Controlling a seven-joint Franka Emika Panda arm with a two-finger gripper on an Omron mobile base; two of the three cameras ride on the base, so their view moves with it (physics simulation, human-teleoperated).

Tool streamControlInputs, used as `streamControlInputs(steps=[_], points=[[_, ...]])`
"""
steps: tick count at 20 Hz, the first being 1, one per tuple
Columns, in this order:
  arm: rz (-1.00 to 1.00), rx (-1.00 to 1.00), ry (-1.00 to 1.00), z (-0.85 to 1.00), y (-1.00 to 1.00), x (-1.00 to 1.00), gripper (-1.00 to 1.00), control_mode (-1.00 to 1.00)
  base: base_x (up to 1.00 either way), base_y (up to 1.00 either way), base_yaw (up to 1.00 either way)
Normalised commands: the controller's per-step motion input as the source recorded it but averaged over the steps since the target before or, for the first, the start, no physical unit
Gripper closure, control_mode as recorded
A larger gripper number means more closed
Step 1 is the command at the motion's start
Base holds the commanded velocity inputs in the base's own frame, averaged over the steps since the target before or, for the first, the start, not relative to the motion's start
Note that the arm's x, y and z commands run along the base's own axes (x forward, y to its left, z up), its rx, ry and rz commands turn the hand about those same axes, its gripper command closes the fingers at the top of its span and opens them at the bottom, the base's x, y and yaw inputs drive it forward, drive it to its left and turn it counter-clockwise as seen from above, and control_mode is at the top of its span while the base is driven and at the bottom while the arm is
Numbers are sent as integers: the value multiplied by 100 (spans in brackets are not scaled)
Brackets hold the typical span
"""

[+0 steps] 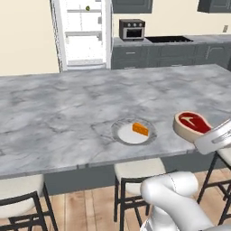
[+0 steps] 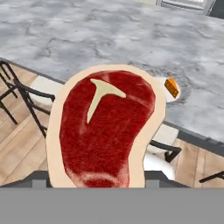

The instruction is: Take the cheese, steak, and broccoli from the fridge and place them on the plate on the dining counter to create an appetizer plate.

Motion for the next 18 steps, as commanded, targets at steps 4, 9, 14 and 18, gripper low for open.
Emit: streamControlInputs(steps=[4,9,14,18], points=[[12,2,1,-33,-7,75,100,-100,25,-2,7],[-11,1,15,-35,-9,99,100,-100,0,0,0],[-28,-3,8,-43,1,92,100,-100,0,0,0],[-35,3,17,-31,2,46,100,-100,0,0,0]])
